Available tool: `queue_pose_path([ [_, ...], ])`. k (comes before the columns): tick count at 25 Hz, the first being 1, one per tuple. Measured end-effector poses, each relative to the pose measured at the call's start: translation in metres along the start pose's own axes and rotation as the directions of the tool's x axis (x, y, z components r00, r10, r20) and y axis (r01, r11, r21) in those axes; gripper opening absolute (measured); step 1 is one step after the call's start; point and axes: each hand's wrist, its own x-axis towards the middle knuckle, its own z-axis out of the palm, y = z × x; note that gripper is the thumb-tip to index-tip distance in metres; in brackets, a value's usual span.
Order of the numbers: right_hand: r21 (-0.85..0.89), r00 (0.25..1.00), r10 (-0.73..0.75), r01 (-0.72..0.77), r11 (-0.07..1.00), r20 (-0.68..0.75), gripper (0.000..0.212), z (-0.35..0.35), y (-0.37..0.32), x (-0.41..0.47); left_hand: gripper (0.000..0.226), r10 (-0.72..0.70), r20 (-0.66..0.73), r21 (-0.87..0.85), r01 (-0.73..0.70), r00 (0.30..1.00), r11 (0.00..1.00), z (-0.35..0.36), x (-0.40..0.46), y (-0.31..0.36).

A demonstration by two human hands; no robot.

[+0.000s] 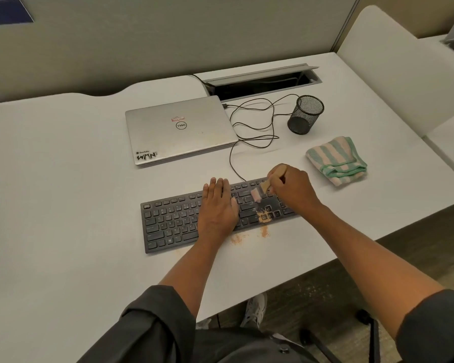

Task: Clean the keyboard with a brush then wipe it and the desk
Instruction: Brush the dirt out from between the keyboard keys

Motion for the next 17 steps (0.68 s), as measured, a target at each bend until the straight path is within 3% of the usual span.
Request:
queue_pose_path([
  [4, -0.001, 0.988, 0.026, -0.027, 1.000, -0.150, 0.020, -0.007, 0.002, 0.007, 0.062, 0.001, 0.001, -0.005, -0.001, 1.000, 1.000, -0.001, 0.001, 0.000],
  [6, -0.010, 0.993, 0.039, -0.041, 0.999, -0.110, 0.021, -0.004, -0.002, 0.009, 0.062, 0.006, -0.003, -0.009, -0.006, 1.000, 1.000, -0.001, 0.000, 0.001],
  [11, -0.229, 0.995, 0.057, -0.037, 0.973, 0.081, 0.026, -0.006, -0.009, 0.015, 0.068, 0.006, -0.021, 0.000, -0.006, 1.000, 1.000, 0.002, 0.002, -0.002],
  [15, -0.049, 0.999, 0.054, -0.054, 0.997, 0.001, 0.023, -0.004, -0.020, 0.021, 0.074, 0.015, -0.025, 0.006, -0.015, 1.000, 1.000, 0.004, 0.002, -0.003],
  [17, -0.064, 0.997, 0.071, -0.071, 0.995, 0.003, 0.023, -0.001, -0.020, 0.021, 0.072, 0.016, -0.023, 0.005, -0.016, 1.000, 1.000, 0.005, 0.003, -0.004],
])
